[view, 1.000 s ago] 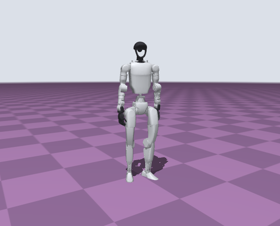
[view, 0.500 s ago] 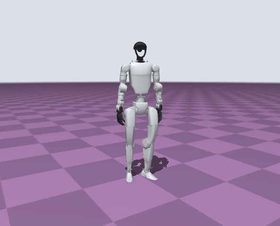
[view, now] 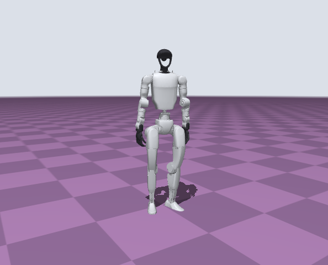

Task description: In place motions

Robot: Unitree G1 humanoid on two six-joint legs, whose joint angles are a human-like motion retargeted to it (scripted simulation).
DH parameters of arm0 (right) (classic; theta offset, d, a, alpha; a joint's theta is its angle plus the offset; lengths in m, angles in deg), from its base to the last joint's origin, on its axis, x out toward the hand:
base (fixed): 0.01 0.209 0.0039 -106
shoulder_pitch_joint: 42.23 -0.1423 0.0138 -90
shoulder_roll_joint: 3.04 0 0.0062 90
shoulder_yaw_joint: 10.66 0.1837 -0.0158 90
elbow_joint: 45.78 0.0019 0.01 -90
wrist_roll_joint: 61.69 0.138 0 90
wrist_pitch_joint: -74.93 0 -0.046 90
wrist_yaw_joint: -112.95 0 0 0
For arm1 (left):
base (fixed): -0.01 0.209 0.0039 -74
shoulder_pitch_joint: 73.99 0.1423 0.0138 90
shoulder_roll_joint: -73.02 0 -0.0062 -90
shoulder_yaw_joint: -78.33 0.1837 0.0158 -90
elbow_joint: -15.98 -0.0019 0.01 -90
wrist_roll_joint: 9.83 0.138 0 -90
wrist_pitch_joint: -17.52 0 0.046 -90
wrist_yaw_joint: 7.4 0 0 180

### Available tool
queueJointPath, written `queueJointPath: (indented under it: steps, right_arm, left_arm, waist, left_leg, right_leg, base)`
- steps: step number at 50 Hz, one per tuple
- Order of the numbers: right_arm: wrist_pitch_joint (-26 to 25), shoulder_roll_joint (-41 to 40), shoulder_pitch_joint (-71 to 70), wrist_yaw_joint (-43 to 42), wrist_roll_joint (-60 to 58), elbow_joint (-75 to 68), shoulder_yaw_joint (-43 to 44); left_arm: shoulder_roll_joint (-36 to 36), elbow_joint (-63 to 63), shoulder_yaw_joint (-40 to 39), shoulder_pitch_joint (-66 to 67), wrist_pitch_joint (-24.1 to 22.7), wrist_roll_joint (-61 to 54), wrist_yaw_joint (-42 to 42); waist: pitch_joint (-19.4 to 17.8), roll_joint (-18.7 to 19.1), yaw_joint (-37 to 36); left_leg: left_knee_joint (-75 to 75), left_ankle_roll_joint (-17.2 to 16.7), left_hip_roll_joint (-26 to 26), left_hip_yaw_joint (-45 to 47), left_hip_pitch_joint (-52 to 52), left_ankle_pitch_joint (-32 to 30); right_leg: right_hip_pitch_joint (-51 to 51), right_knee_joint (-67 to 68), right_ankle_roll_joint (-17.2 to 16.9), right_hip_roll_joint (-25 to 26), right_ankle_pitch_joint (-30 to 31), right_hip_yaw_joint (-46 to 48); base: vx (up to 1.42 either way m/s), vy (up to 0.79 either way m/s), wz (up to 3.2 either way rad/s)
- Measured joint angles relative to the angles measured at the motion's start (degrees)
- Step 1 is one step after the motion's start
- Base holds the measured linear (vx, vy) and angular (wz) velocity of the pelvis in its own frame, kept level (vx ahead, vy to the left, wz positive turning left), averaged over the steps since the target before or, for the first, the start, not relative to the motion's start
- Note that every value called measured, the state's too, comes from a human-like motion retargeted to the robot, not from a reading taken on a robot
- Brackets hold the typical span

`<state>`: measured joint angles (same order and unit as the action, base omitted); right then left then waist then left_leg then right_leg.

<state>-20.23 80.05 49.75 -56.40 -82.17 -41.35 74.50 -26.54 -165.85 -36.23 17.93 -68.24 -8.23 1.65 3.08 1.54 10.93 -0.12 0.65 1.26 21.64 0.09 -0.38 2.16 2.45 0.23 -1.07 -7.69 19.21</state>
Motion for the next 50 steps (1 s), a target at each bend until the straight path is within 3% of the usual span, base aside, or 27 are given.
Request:
queueJointPath:
  steps: [50]
  right_arm:
    - [0.0,0.1,-0.9,0.4,-0.3,0.1,-0.3]
  left_arm:
    - [0.5,-0.4,0.4,-0.1,0.1,0.2,-0.1]
  waist:
    - [-0.3,0.0,0.2]
  left_leg:
    - [0.6,-0.3,0.2,0.6,-0.3,0.3]
  right_leg:
    - [-0.4,0.2,0.5,0.7,1.0,-0.7]
  base:
    - [0.0,0.0,0.0]
